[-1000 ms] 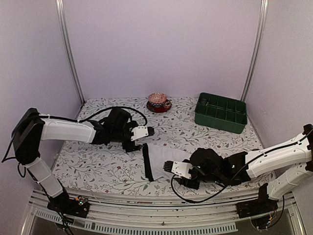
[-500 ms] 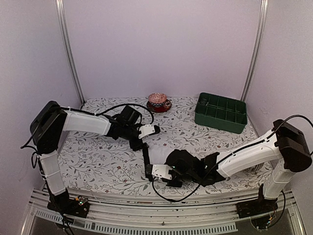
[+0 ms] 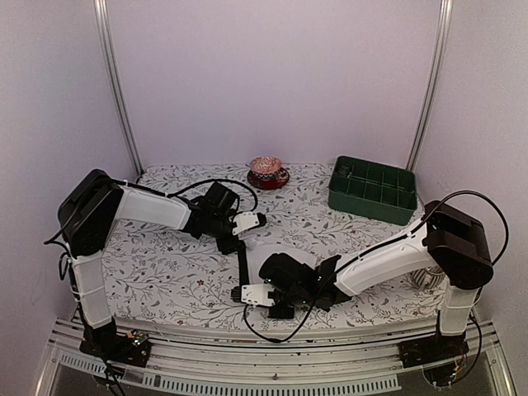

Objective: Roll the underwear
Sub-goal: Smooth out the underwear at the center of the board.

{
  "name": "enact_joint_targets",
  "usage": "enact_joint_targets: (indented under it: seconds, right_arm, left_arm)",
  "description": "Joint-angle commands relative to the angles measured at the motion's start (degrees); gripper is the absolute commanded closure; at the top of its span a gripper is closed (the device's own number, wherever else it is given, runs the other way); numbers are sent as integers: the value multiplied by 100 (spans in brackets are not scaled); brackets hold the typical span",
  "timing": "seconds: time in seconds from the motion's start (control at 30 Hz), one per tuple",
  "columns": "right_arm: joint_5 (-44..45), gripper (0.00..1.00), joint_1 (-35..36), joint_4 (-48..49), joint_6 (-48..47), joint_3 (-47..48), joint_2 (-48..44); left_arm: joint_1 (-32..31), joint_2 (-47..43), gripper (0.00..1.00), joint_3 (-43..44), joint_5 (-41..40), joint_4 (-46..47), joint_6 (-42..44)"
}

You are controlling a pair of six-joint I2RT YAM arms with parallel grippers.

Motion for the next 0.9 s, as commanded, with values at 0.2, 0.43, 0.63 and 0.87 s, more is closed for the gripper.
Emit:
enact_joint_targets:
  seconds: [0.2, 0.43, 0.63, 0.87]
  right_arm:
    - [-205, 79, -11, -349, 379, 422, 16]
    - [41, 52, -43, -34, 943, -207, -1535]
    - [524, 51, -56, -140, 1719, -983, -2369]
    - [830, 59, 118, -310, 2864, -1580, -2627]
  left_arm:
    - [129, -104, 10, -64, -179, -111, -119]
    - [226, -929, 2, -31, 79, -234, -196]
    - [141, -1727, 2, -315, 621, -534, -207]
    - [-549, -2299, 2, -1319, 786, -418, 39]
